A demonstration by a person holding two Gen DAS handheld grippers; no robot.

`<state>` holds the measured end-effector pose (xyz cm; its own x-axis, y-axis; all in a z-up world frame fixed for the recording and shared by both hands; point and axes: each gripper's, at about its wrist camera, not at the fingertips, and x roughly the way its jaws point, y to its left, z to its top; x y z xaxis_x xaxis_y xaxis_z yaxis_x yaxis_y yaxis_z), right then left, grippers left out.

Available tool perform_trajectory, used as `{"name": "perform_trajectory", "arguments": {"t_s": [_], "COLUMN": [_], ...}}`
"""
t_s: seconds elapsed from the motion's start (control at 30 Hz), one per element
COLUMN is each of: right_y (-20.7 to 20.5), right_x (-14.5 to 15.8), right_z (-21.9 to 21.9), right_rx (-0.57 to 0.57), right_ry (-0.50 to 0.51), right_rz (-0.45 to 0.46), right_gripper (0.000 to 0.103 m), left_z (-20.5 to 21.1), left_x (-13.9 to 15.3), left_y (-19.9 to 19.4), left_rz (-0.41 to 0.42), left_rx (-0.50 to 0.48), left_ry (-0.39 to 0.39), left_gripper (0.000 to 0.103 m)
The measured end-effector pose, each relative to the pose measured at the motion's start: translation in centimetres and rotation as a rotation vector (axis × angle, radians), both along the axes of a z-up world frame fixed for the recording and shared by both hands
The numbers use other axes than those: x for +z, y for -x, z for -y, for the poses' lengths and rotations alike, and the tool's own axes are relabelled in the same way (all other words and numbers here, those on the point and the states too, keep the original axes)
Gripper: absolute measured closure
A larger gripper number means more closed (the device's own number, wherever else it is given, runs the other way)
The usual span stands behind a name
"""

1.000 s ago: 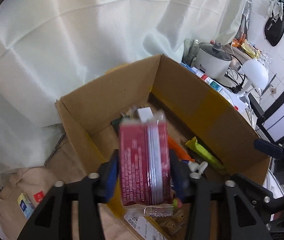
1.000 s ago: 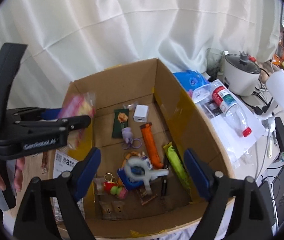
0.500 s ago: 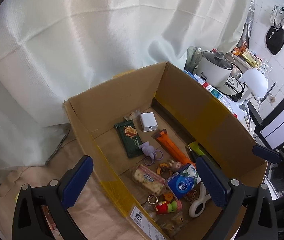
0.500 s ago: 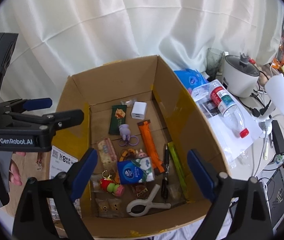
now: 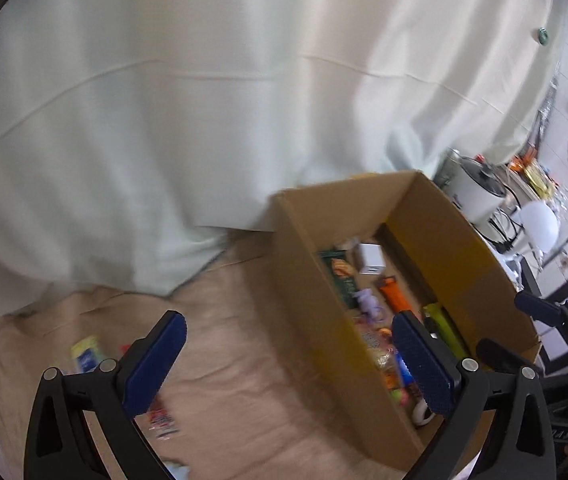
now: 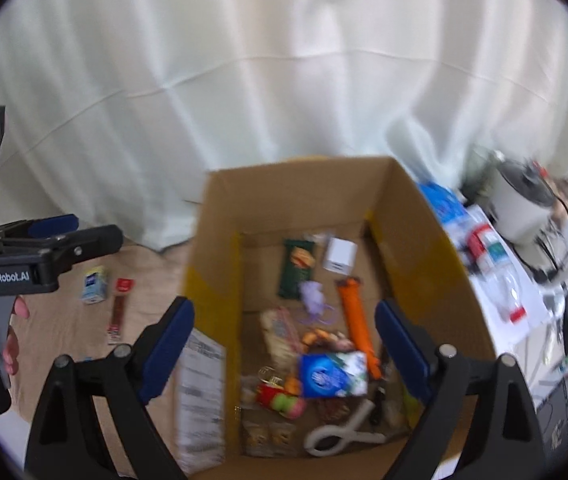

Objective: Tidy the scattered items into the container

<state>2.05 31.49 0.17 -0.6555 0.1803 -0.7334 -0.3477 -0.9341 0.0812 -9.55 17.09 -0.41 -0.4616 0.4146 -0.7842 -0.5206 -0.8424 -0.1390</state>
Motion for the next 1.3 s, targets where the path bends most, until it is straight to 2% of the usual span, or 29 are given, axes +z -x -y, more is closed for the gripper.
{"name": "perform_trajectory", "arguments": {"t_s": [0.3, 0.57, 0.87, 0.97, 1.1, 1.3], "right_y": [5.3, 7.8, 8.8, 9.0, 9.3, 9.7], "right_x": [0.8, -0.6, -3.8, -5.0, -6.9, -8.7], "right_z": [7.1, 11.8, 13.8, 14.0, 14.1, 14.1], "right_rx": [0.202, 0.325, 0.358, 0.362, 0.353, 0.344], "right_ry": [0.002, 0.031, 0.038, 0.044, 0.07, 0.086], "right_rz": [-0.018, 0.027, 0.104, 0.132, 0.175, 0.21], "right_gripper": [0.009, 0.009, 0.009, 0.009, 0.009, 0.009], "left_z": [11.6, 16.9, 17.1, 16.5, 15.3, 14.2], "left_x": [-1.1, -4.3, -10.8, -13.0, -15.8, -19.2], "left_y": [-0.2, -2.5, -4.6, -5.3, -6.0, -6.2], "left_rz": [0.0, 0.063, 0.156, 0.145, 0.163, 0.177], "left_rx": [0.235, 0.343, 0.358, 0.358, 0.306, 0.282], "left_ry": [0.05, 0.063, 0.105, 0.132, 0.151, 0.22], "left_gripper": [0.0, 0.0, 0.0, 0.0, 0.0, 0.0]}}
